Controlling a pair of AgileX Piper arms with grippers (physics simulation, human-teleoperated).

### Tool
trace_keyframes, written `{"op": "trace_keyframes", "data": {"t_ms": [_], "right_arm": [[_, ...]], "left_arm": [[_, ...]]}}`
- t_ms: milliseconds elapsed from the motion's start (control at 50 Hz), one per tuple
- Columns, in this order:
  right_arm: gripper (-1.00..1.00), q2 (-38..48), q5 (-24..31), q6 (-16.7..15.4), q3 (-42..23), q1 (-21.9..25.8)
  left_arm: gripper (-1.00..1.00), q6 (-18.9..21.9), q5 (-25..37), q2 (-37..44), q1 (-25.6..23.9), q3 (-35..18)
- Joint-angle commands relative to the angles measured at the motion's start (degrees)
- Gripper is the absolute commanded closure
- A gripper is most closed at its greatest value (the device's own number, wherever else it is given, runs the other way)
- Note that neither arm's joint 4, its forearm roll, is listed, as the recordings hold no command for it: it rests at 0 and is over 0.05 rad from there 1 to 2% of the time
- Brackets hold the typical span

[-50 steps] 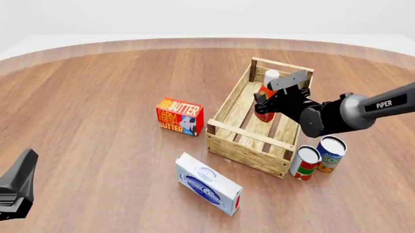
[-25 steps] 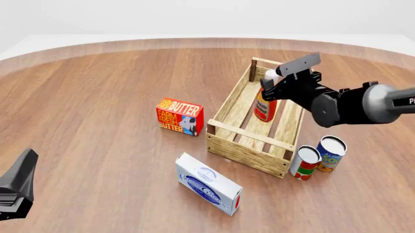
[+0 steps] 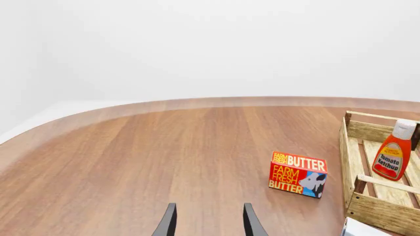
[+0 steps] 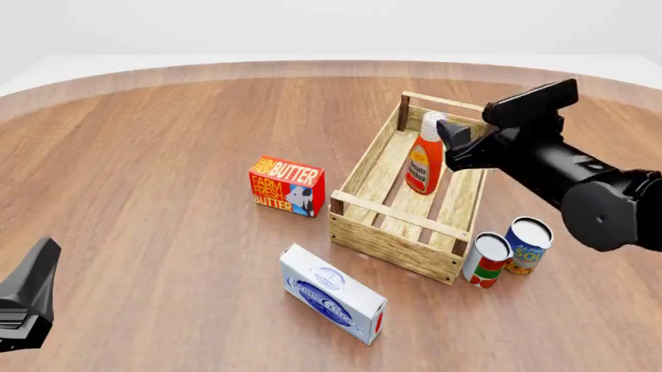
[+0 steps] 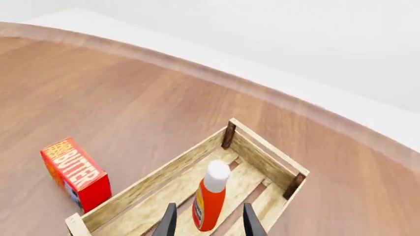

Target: Pick up the ketchup, and put it in the wooden tray.

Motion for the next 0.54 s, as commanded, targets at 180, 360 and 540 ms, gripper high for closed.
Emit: {"op": "trace_keyframes", "data": {"t_ms": [180, 360, 540], "right_arm": [[-1.0, -20.4, -0.8, 3.4, 18.9, -2.5], [-1.0, -29.0, 1.3, 4.9, 26.0, -5.8], [-1.0, -43.5, 10.9, 5.9, 30.9, -9.2]], "left_arm": [[-1.0, 0.0, 0.0, 0.0, 0.0, 0.0], [-1.0, 0.0, 0.0, 0.0, 0.0, 0.0], [-1.0, 0.0, 0.0, 0.0, 0.0, 0.0]]}}
